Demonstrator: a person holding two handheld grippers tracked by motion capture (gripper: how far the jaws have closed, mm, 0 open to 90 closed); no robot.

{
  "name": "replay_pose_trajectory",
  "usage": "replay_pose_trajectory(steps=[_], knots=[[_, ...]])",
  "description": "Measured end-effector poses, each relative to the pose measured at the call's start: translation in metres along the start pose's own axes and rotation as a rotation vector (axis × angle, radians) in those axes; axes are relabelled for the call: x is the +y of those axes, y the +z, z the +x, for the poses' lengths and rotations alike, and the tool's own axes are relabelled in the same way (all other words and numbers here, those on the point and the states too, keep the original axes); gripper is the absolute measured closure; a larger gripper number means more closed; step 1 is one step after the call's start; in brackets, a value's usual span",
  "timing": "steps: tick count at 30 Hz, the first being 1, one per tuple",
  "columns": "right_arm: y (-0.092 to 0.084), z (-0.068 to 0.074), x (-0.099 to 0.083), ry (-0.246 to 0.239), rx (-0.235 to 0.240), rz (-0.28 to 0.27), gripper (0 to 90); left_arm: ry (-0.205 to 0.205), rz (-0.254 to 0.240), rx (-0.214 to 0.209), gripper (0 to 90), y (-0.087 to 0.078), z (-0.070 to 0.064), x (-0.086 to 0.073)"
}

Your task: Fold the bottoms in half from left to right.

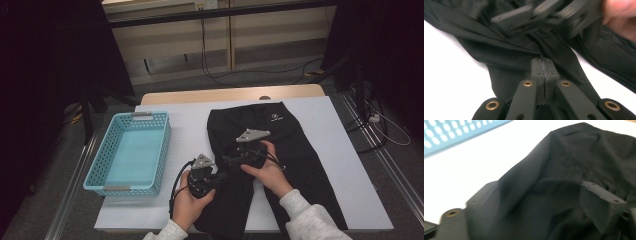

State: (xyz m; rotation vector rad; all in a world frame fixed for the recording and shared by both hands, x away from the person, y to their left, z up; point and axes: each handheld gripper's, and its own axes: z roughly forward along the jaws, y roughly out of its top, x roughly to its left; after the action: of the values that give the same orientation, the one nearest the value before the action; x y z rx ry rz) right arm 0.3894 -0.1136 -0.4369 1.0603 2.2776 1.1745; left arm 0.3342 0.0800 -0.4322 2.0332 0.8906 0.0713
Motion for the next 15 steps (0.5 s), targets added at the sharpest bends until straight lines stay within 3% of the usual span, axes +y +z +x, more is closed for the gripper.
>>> replay_pose_trajectory(steps=[1, 4, 7, 9, 11, 15], knots=[[0.004, 0.0, 0.0, -0.006, -0.005, 0.015, 20.2, 0.001, -0.002, 0.003, 89.3, 0.0, 0.0, 0.0], [0.015, -0.001, 0.0, 0.055, 0.043, 0.032, 24.1, 0.0, -0.006, 0.007, 89.3, 0.0, 0.0, 0.0], [0.025, 0.0, 0.001, 0.035, 0.038, 0.05, 27.2, 0.003, -0.005, 0.014, 89.4, -0.001, 0.0, -0.001], [0.03, 0.0, 0.0, 0.037, 0.049, 0.063, 38.0, -0.007, -0.006, 0.017, 89.3, -0.002, 0.001, -0.001], [0.035, 0.001, 0.0, 0.006, 0.05, 0.083, 50.9, -0.008, -0.003, 0.023, 89.3, -0.002, 0.003, -0.002], [0.041, 0.002, 0.001, -0.009, 0.091, 0.107, 74.4, -0.012, -0.007, 0.025, 89.4, -0.002, 0.004, -0.001]])
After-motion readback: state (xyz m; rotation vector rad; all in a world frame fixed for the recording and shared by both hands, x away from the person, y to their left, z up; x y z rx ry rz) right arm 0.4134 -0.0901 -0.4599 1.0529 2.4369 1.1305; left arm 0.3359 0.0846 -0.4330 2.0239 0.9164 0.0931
